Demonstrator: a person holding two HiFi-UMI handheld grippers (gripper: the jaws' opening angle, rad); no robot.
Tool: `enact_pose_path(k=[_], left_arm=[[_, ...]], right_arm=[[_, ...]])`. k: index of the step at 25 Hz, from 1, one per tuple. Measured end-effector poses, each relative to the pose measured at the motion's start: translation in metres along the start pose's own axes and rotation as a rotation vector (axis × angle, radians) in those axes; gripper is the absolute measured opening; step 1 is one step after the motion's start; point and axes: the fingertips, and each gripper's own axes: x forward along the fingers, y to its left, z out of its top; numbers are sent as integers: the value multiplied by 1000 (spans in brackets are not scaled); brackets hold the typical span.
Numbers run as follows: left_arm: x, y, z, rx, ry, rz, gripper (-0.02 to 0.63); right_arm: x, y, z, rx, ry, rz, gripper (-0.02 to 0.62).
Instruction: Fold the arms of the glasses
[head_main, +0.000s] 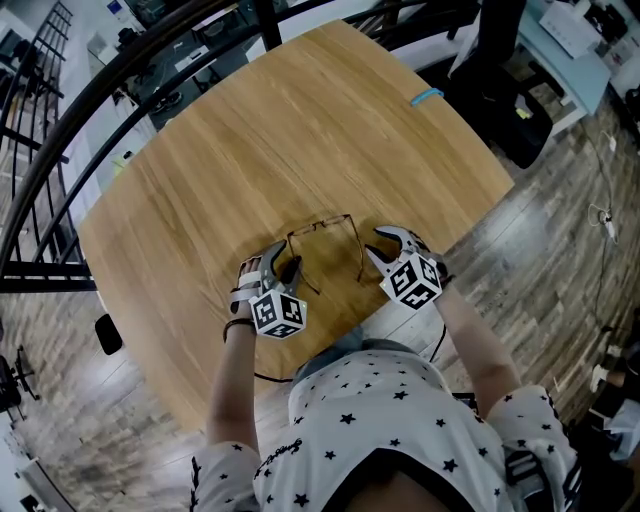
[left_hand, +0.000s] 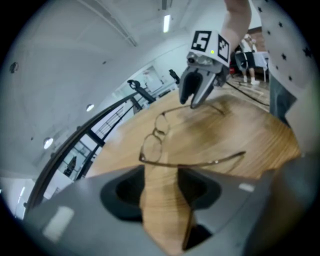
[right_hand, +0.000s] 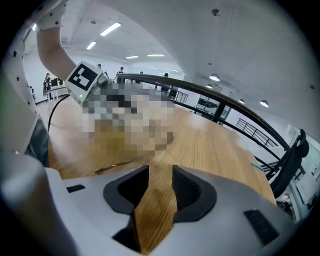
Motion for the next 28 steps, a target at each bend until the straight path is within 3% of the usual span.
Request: enact_pose_path(k=[9,19,23,28], left_arm=[[-4,-1,1,1,-4,19,195],[-10,-7,4,66,-9,15,179],[-15,-8,3,24,-15,10,173],[-27,-11,-1,-87,-19,-13,175]], right_arm=[[1,4,6,-11,-11,-4,121],[0,10,13,-24,-18,0,118],[-1,11,12,-26,-17,-5,117],[-2,13,10,-23,-19,-10,117]])
